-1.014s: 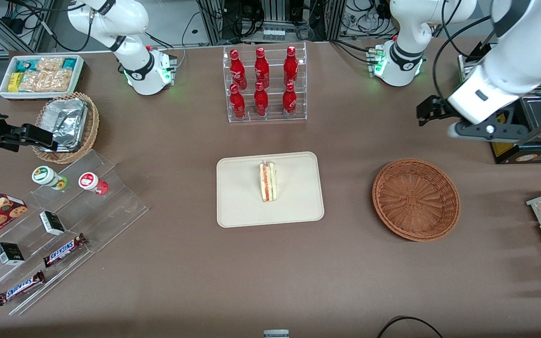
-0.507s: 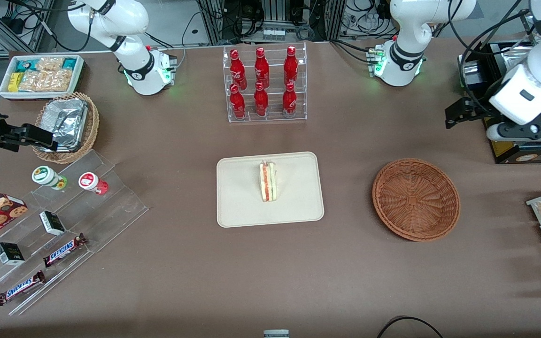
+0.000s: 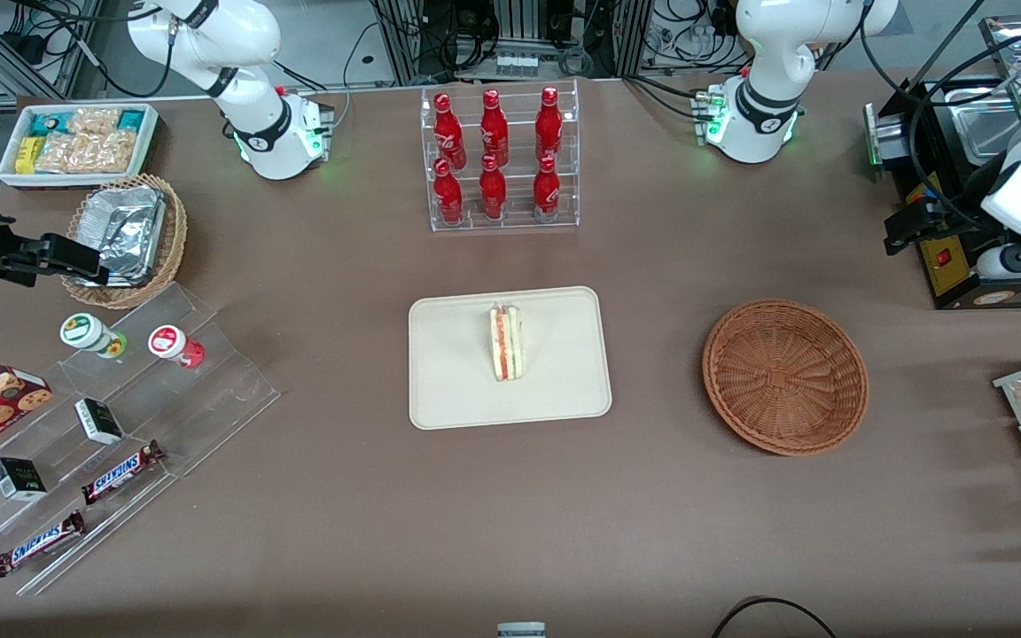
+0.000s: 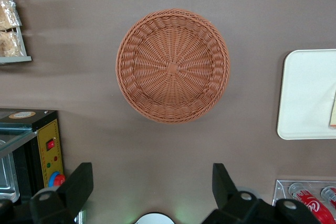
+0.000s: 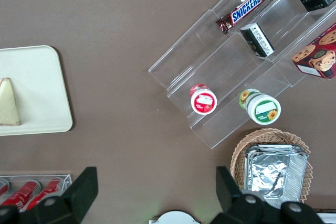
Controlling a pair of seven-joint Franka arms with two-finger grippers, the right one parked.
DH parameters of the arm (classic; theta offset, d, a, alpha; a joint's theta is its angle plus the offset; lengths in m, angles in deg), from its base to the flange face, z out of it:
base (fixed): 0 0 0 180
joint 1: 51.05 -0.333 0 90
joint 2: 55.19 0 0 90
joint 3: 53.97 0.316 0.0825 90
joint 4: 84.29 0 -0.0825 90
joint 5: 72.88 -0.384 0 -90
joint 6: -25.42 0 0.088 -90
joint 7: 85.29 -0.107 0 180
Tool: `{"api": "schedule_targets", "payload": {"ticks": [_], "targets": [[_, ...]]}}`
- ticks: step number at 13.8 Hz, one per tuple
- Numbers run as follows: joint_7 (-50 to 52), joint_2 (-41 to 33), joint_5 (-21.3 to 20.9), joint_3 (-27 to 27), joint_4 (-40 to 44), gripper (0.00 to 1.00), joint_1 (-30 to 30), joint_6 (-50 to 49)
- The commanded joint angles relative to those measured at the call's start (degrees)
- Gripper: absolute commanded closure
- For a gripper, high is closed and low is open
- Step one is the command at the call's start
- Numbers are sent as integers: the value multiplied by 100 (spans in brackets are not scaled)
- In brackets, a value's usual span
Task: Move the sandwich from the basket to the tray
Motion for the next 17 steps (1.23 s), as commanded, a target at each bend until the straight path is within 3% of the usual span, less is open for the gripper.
{"api": "schedule_targets", "payload": {"ticks": [1, 7, 17], "targets": [[-54, 181, -20, -65, 225, 0, -13, -40], [-562, -55, 165, -57, 269, 0, 31, -101], [-336, -3, 95, 75, 313, 0, -136, -84]]}}
